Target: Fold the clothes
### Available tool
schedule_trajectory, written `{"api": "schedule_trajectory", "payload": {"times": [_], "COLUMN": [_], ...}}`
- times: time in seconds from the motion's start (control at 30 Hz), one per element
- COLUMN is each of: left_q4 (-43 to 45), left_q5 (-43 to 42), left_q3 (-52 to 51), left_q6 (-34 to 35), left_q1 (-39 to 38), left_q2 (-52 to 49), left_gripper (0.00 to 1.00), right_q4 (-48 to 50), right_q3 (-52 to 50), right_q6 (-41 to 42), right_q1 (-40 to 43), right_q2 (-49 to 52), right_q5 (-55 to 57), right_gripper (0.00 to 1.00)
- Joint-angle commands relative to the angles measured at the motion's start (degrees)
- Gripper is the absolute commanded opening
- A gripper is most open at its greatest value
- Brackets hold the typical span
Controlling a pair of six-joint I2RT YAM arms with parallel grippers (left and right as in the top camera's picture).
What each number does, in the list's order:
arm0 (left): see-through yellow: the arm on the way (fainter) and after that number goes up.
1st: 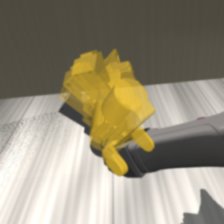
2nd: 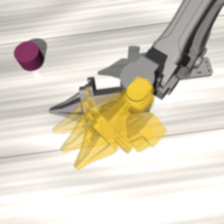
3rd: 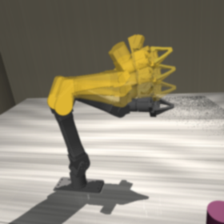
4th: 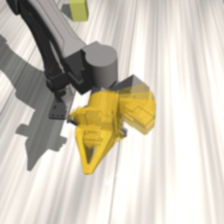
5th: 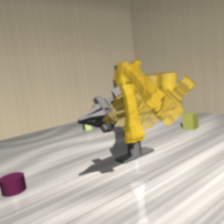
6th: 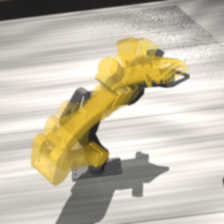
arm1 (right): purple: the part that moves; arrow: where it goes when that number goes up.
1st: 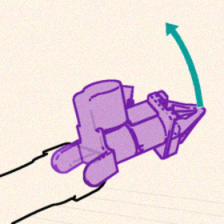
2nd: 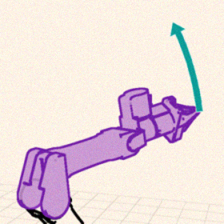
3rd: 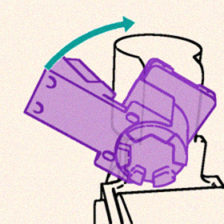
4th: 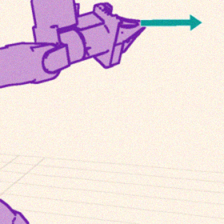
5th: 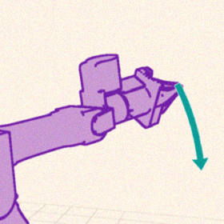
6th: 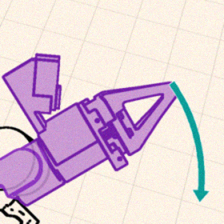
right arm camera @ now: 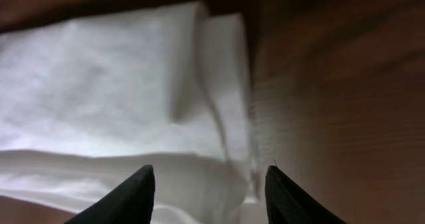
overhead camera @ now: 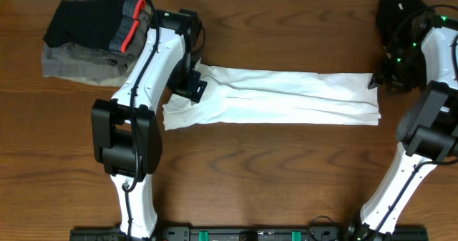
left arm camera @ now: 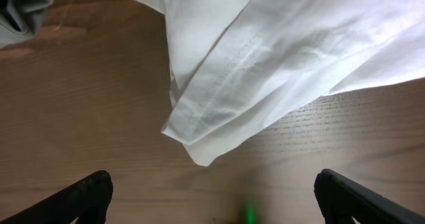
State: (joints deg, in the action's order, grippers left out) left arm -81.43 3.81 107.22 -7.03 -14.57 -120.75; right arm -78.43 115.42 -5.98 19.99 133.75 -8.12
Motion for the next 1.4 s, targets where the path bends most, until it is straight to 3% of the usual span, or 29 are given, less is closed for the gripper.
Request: {"api": "schedule_trajectory", "payload": {"times": [0.0,0.17,0.33,0.53,0.87,0.97,1.13,1.37], "left_q4": [1.0,5.1,7.8,11.9,19.5,21.8,23.7,24.0], "left_q5": [-0.1,1.0,1.6,3.5,2.8,2.8,2.8,2.9], "left_q3": [3.0,3.1,3.2,3.2,3.2,3.2,3.2,3.2], "left_q6": [1.5,3.6,5.1,12.0,12.3,12.3,12.3,12.3], "left_q1": [0.2,0.2,0.6,4.9,11.4,12.4,13.0,13.1], "left_q2": [0.5,1.3,1.9,3.6,10.0,11.7,12.3,12.3], "left_gripper": [0.98,0.98,0.98,0.98,0.98,0.98,0.98,0.98], "right_q4": [2.6,7.0,8.2,9.6,15.5,17.1,19.1,21.0], "right_q3": [-0.5,-2.8,-5.2,-10.9,-20.8,-23.1,-23.8,-22.6], "right_q6": [-3.3,-4.0,-3.9,-3.9,-2.6,-2.4,0.6,3.6], "right_q1": [1.8,2.1,1.4,1.0,0.3,-0.3,-0.6,0.3], "right_q2": [-1.4,-1.4,-1.4,-1.4,-1.4,-1.4,-1.4,-1.7], "right_q5": [0.2,0.1,-1.3,-1.6,-5.5,-5.5,-5.6,-5.4], "right_gripper": [0.55,0.55,0.47,0.45,0.42,0.35,0.03,0.01]}}
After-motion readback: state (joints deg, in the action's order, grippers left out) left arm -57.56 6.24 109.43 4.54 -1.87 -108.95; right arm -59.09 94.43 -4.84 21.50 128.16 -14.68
